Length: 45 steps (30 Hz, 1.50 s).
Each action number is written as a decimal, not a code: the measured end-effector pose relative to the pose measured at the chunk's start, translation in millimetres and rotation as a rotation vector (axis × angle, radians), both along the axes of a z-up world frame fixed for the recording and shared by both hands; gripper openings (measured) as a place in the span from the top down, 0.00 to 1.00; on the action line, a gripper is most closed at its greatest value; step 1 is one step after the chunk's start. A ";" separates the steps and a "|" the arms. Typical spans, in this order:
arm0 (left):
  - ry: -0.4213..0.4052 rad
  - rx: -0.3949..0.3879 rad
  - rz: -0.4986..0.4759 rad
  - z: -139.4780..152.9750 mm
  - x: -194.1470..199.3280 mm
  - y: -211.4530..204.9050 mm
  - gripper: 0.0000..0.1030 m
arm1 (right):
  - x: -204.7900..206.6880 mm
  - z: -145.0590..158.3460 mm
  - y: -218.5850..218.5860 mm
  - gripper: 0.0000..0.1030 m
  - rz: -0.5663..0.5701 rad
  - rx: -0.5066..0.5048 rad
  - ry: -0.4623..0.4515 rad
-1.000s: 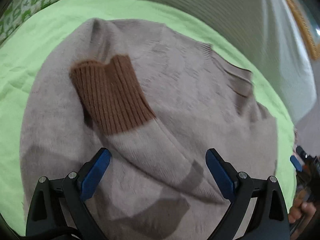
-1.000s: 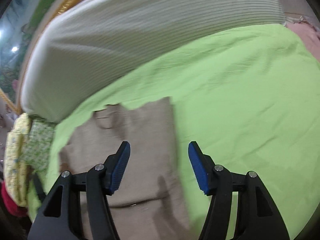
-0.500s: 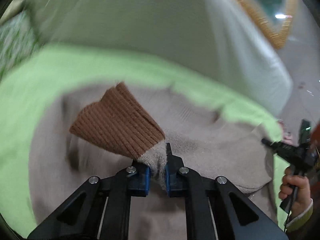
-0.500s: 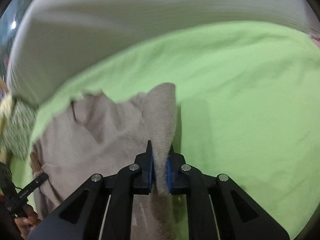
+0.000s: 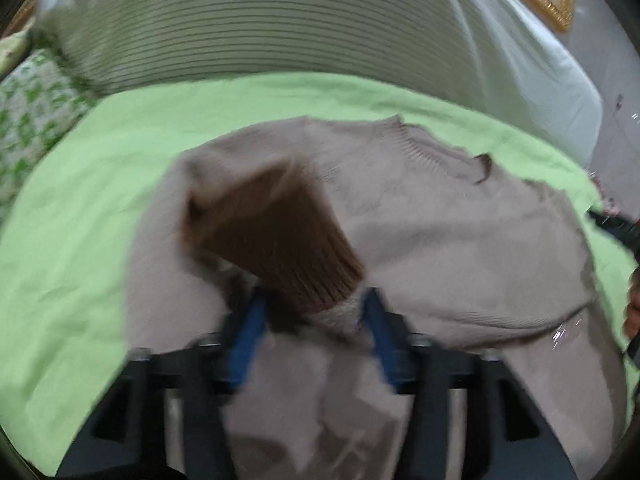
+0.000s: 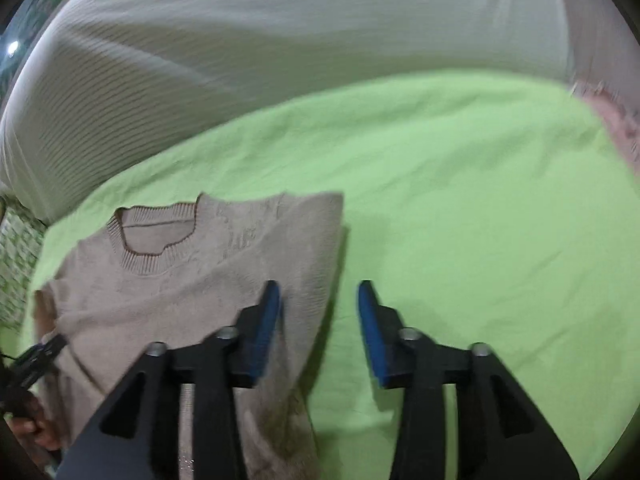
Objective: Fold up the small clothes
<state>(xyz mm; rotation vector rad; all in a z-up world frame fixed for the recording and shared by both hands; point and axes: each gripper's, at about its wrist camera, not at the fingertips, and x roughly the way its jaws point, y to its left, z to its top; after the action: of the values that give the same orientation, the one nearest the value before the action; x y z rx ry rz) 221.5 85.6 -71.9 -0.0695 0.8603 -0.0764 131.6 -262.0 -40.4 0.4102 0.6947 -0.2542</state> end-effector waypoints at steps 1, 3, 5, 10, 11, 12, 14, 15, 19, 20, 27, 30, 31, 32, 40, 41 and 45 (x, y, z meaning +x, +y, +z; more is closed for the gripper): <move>0.024 -0.010 0.009 0.4 -8.2 6.5 0.43 | -6.5 7.1 2.4 0.54 -0.005 -0.015 -0.023; 0.056 -0.076 0.023 4.1 -23.8 7.9 0.43 | -15.9 16.2 10.3 0.54 0.018 -0.011 -0.067; 0.066 -0.106 0.022 8.6 -31.7 4.4 0.36 | -15.9 20.0 24.7 0.54 0.100 0.022 -0.087; 0.109 -0.249 -0.022 17.8 -38.2 -15.0 0.27 | 0.8 15.4 85.0 0.54 0.318 0.089 -0.057; 0.133 -0.269 -0.007 14.8 -32.9 -19.1 0.23 | 4.5 13.6 95.2 0.54 0.344 0.083 -0.048; 0.153 -0.273 0.013 12.8 -31.6 -19.9 0.22 | 11.0 9.4 103.7 0.54 0.360 0.078 -0.027; 0.231 -0.266 0.123 -4.6 -18.3 -14.3 0.23 | 20.1 0.6 103.1 0.54 0.320 0.063 0.011; 0.246 -0.280 0.153 -10.3 -14.3 -10.8 0.23 | 22.0 -3.0 96.3 0.54 0.269 0.052 0.037; 0.162 -0.286 0.196 -7.4 4.3 -10.3 0.56 | 31.8 -26.4 57.1 0.54 0.163 0.123 0.096; 0.127 -0.255 0.167 -1.2 7.7 -15.1 0.68 | 32.9 -31.8 48.5 0.54 0.138 0.102 0.120; 0.119 -0.132 0.139 0.8 -14.1 1.4 0.67 | 19.9 -21.3 37.3 0.59 0.100 0.082 0.092; 0.091 -0.144 0.152 10.9 -56.3 22.7 0.63 | 4.8 -8.5 56.9 0.59 0.162 0.116 0.058; 0.087 -0.163 0.160 14.7 -73.3 31.7 0.55 | -3.1 -4.9 65.9 0.59 0.200 0.139 0.046; 0.087 -0.167 0.169 17.2 -86.9 41.4 0.47 | -10.4 -0.8 82.7 0.59 0.260 0.156 0.033; 0.125 -0.307 0.260 12.9 -187.9 89.5 0.41 | -71.0 17.7 210.9 0.56 0.647 0.254 -0.022; 0.126 -0.302 0.269 10.7 -199.4 91.5 0.40 | -79.8 17.7 228.6 0.54 0.701 0.257 -0.025; 0.166 -0.275 0.240 -3.0 -243.6 89.4 0.38 | -122.2 23.3 285.8 0.41 0.878 0.174 -0.061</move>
<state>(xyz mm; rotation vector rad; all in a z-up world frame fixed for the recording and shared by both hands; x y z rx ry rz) -22.1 175.0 -74.9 -0.4415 0.9971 0.0375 9.4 23.8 -17.2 0.2438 0.7778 0.6492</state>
